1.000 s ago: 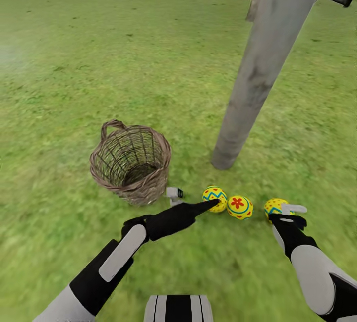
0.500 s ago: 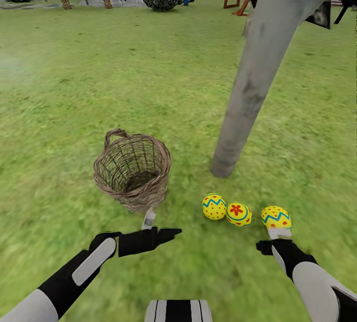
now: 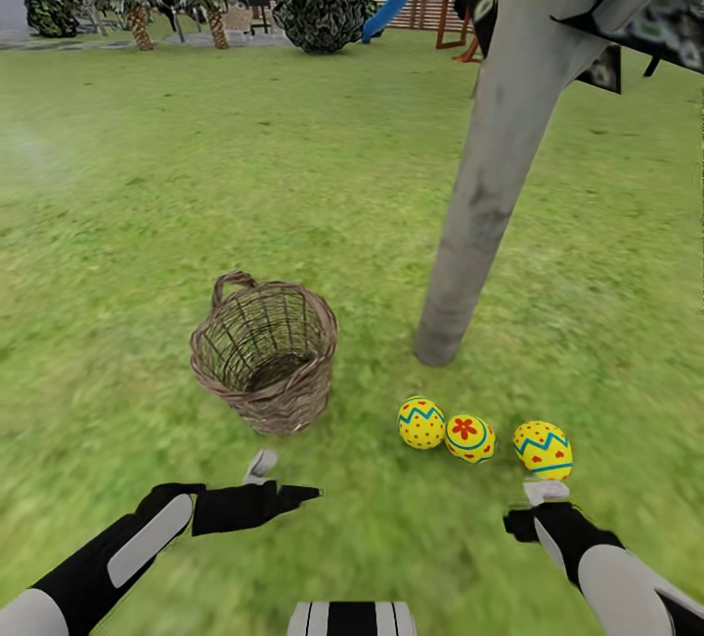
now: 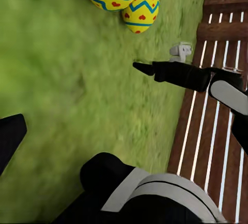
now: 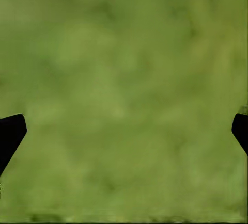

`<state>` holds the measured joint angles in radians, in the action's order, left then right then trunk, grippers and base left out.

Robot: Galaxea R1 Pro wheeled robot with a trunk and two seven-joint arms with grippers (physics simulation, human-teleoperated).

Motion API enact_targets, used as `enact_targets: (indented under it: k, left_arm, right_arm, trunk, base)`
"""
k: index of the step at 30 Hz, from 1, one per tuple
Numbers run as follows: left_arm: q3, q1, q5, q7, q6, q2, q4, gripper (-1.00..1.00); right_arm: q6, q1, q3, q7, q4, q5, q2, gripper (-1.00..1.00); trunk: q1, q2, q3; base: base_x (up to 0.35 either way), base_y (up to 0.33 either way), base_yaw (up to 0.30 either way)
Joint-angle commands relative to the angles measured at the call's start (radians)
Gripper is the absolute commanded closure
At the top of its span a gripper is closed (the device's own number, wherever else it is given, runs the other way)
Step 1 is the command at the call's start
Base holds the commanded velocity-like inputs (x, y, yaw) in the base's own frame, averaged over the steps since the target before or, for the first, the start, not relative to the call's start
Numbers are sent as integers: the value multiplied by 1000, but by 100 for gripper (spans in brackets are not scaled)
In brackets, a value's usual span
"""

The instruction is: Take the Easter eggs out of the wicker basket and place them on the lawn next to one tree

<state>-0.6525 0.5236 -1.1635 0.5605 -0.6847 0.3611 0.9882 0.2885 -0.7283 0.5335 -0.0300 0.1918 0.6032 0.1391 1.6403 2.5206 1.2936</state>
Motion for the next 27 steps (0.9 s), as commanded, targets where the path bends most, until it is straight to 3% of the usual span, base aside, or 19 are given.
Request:
enact_targets:
  k: [1,8,12,23,27]
  left_arm:
    - [-2,-4,-6,-1,-4,7,-7,-100]
    - [-1,-31,-3,-2,-6,30,-58,-100]
    - [-1,-35,-2,-3,-6,33,-144,-100]
    - [-1,-36,-2,-2,-6,30,-257,-100]
    - [-1,-36,-2,-2,-6,30,-280,-100]
  right_arm:
    - [3,7,7,-3,-17,14,-1,-100]
    - [-4,31,6,-6,-110,17,-1,-100]
    - [-28,51,6,-7,-151,17,-1,-100]
    - [-81,93,6,-7,-166,18,0,-100]
    - [-93,96,6,-7,-167,17,-1,-100]
  trunk:
    - [-1,0,-3]
    - [-4,-2,-30]
    - [-6,-3,-46]
    - [-11,-5,-88]
    - [-12,-6,-104]
  base:
    - [0,0,0]
    - [0,0,0]
    - [0,0,0]
    - [-5,0,0]
    - [-206,0,0]
